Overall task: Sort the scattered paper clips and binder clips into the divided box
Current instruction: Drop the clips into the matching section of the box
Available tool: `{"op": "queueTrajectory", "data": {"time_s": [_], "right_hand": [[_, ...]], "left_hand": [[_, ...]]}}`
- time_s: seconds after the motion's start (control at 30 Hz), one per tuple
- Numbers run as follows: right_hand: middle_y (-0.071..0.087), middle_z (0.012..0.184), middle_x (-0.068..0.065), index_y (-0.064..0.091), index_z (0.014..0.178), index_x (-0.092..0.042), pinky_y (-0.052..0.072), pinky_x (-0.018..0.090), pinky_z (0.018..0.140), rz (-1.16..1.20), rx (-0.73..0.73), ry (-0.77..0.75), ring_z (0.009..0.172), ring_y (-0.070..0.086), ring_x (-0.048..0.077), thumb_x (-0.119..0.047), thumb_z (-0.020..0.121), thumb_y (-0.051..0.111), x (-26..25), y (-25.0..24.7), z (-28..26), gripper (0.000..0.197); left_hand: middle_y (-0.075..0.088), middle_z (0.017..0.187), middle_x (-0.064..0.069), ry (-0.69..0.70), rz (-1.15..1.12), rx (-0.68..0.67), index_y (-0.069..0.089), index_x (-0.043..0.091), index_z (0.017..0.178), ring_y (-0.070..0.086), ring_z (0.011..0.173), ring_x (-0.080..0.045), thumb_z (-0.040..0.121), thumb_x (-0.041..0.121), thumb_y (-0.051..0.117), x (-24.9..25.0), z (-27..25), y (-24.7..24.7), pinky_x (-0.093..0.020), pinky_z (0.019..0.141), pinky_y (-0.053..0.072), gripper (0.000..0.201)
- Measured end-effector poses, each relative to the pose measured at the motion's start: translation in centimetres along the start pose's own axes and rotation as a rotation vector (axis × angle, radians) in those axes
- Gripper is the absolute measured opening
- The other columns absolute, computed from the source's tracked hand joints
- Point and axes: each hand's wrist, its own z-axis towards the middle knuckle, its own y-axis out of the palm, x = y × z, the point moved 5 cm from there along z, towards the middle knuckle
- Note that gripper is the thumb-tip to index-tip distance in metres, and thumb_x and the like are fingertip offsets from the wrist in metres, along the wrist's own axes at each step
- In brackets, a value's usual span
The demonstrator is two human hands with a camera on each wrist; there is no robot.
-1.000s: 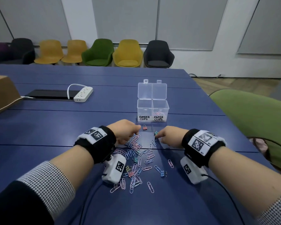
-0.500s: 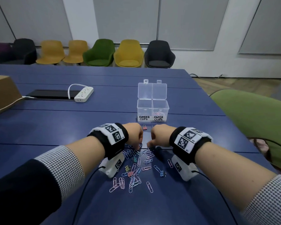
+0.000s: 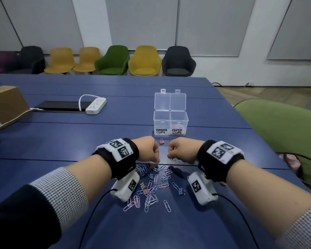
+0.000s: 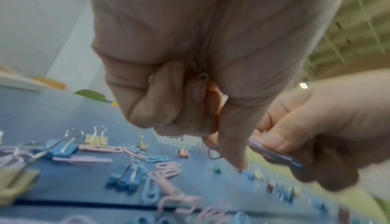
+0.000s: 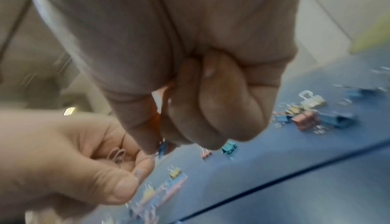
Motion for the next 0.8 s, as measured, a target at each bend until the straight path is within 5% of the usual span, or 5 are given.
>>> {"op": "queueTrajectory", "data": {"time_s": [0.17, 0.4, 0.53, 0.7, 0.8], "right_hand": [[0.023, 0.051, -0.006, 0.031, 0.062, -0.022, 0.01, 0.011, 0.039, 1.061, -0.075, 0.074, 0.035, 0.015, 0.005, -0.017, 0.092, 0.04, 3.9, -0.6, -3.0, 0.032], [0.037, 0.05, 0.0, 0.045, 0.055, -0.014, 0.015, 0.015, 0.034, 1.676, -0.079, -0.101, 0.033, 0.03, 0.009, -0.022, 0.076, 0.041, 5.8, -1.8, -5.6, 0.022], [0.039, 0.05, -0.002, 0.041, 0.063, -0.016, 0.014, 0.012, 0.034, 1.61, -0.012, -0.014, 0.032, 0.028, 0.006, -0.024, 0.082, 0.046, 5.7, -1.3, -5.6, 0.022], [0.029, 0.049, -0.007, 0.042, 0.067, -0.019, 0.012, 0.009, 0.036, 0.934, -0.024, 0.122, 0.035, 0.018, 0.004, -0.013, 0.095, 0.044, 5.0, 0.4, -5.7, 0.029], [0.03, 0.05, -0.006, 0.034, 0.065, -0.02, 0.011, 0.01, 0.037, 0.97, -0.051, 0.169, 0.037, 0.016, 0.006, -0.013, 0.089, 0.04, 4.5, 1.1, -5.6, 0.026]], "left_hand": [[0.031, 0.055, 0.003, -0.14, -0.97, 0.029, 0.049, 0.013, 0.067, 0.022, 0.045, -0.011, 0.093, 0.02, 0.054, -1.0, -1.4, -0.7, -0.018, 0.042, 0.017, 0.028], [0.036, 0.051, -0.001, -0.231, -1.925, -0.129, 0.036, 0.013, 0.067, 0.032, 0.032, -0.011, 0.071, 0.007, 0.033, -0.1, -1.5, 0.6, -0.014, 0.03, 0.017, 0.008], [0.04, 0.057, 0.0, -0.237, -1.695, -0.081, 0.043, 0.012, 0.07, 0.035, 0.036, -0.008, 0.085, 0.013, 0.035, 0.2, -1.4, 1.1, -0.013, 0.03, 0.018, 0.017], [0.026, 0.052, 0.004, -0.141, -0.989, 0.006, 0.051, 0.014, 0.069, 0.019, 0.038, -0.008, 0.094, 0.027, 0.052, 1.8, -1.7, 1.0, -0.015, 0.038, 0.013, 0.029], [0.036, 0.054, 0.003, -0.072, -0.551, -0.042, 0.057, 0.017, 0.068, 0.028, 0.044, -0.013, 0.085, 0.035, 0.066, 2.4, -1.9, 1.0, -0.018, 0.042, 0.025, 0.027]]}}
